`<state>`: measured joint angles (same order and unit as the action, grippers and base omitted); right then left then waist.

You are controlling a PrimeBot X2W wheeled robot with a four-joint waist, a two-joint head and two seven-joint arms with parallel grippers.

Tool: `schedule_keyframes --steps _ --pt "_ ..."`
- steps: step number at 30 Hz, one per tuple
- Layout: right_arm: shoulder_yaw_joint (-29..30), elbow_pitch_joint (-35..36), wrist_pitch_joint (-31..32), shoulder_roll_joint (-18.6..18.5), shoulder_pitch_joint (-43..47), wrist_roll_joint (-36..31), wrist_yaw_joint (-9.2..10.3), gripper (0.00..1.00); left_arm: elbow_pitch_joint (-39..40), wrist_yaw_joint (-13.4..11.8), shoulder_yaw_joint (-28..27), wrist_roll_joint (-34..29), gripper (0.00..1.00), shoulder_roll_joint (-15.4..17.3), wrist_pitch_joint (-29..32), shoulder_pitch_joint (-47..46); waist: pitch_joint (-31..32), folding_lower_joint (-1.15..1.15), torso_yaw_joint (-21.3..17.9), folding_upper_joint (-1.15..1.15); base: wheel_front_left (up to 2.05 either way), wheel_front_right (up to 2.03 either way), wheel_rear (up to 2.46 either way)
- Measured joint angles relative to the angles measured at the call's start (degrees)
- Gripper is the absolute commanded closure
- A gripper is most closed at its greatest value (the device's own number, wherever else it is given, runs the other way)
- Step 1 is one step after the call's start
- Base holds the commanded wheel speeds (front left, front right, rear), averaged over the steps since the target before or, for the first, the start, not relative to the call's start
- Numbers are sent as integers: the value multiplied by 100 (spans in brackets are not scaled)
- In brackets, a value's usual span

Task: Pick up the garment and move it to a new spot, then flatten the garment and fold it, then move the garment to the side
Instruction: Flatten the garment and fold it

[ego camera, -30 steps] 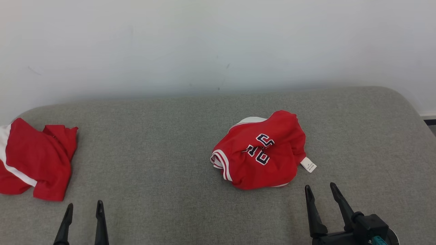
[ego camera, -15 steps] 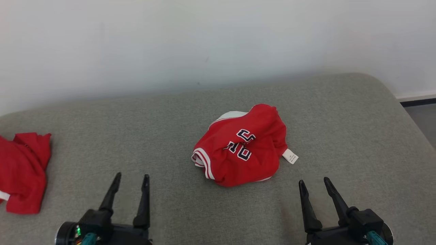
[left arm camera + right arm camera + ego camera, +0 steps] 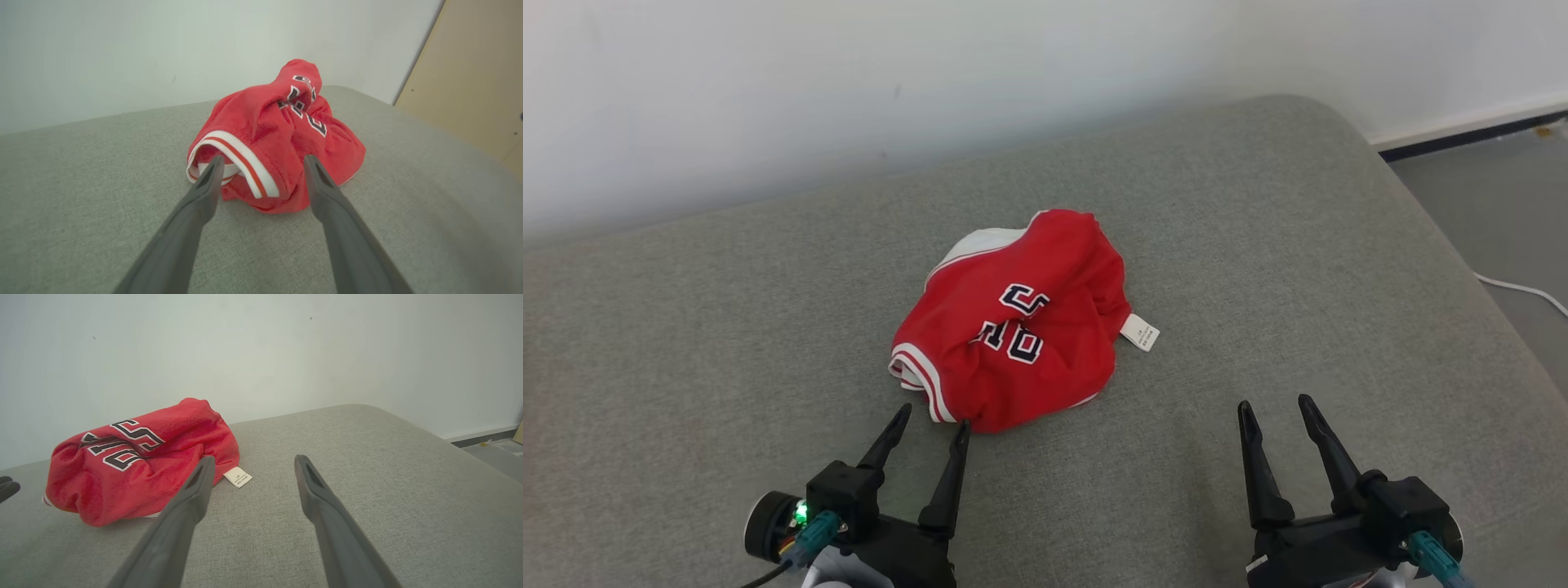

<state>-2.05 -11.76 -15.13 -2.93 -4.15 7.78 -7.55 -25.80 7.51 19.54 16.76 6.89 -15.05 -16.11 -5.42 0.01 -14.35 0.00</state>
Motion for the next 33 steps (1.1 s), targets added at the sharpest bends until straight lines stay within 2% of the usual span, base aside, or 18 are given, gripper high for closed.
schedule_keyframes --steps 4,12,13,14,22,28,33 --pt "-23 9 0 -1 -43 30 0 0 -371 0 226 126 0 63 0 -212 -171 0 -186 0 0 0 0" --pt "-86 29 0 -1 -159 79 0 0 -982 1 327 356 0 26 0 -783 -386 0 -432 0 0 0 0" --pt "-87 31 1 -1 -168 80 0 0 -1092 1 380 334 72 25 0 -828 -402 0 -445 0 0 0 0" --pt "-87 38 0 -1 -171 80 0 0 -1133 1 369 368 100 1 0 -841 -415 0 -453 0 0 0 0" --pt "48 44 0 0 -25 100 0 0 -375 2 200 479 100 35 1 -833 -342 0 -262 1 0 0 0" --pt "112 7 1 4 113 116 0 0 350 2 144 469 100 427 -1 -454 -173 -1 173 0 0 0 0" --pt "87 -31 0 0 182 177 0 0 837 -7 30 519 100 915 143 -18 -1 -1 610 0 0 0 0"
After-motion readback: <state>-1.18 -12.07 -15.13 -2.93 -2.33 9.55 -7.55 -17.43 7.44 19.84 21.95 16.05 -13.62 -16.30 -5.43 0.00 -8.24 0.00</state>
